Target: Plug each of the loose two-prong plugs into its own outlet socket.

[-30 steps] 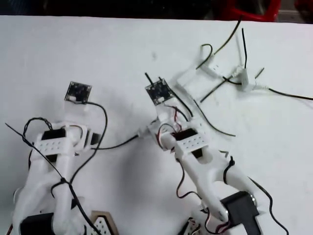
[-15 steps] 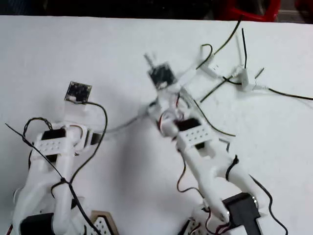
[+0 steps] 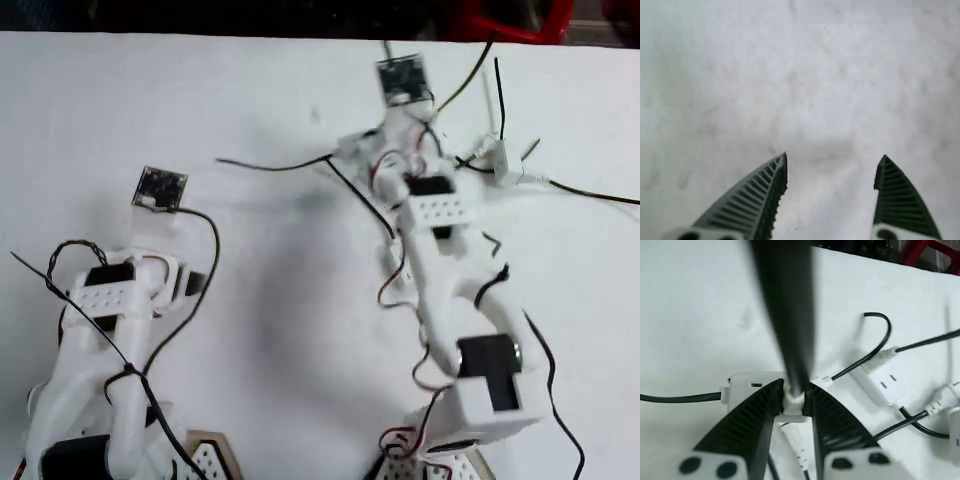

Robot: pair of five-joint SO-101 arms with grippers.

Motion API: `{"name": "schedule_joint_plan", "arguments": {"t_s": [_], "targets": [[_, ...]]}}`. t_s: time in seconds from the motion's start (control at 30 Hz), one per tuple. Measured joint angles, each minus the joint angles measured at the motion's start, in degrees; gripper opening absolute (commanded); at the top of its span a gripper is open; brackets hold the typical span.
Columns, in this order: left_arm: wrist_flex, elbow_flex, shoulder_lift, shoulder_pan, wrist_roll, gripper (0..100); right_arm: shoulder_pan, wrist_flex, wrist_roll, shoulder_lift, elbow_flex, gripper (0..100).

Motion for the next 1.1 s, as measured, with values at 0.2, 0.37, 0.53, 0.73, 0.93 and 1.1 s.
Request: {"name": "schedule_joint_plan", "arguments": {"t_s": [0.2, 0.37, 0.53, 0.73, 0.93, 1.1], "targets": [[0.0, 0.0, 0.0, 0.0, 0.0, 28, 6.4, 0.0, 0.0, 4.4, -4.3, 1.9], [-0.1, 0.0, 0.0, 0.0, 0.0, 28, 9.8, 0.0, 0.0, 7.1, -6.1, 10.6], [-0.2, 0.0, 0.0, 0.0, 0.0, 28, 11.4, 0.0, 0.0, 8.2, -6.2, 15.2], [-0.2, 0.0, 0.0, 0.0, 0.0, 28, 14.7, 6.7, 0.0, 4.5, -6.2, 15.2], [-0.2, 0.0, 0.0, 0.0, 0.0, 28, 19.5, 18.2, 0.0, -3.6, -6.2, 15.4], [-0.2, 0.0, 0.0, 0.0, 0.0, 28, 22.6, 29.7, 0.0, -6.5, -6.2, 15.5]]}}
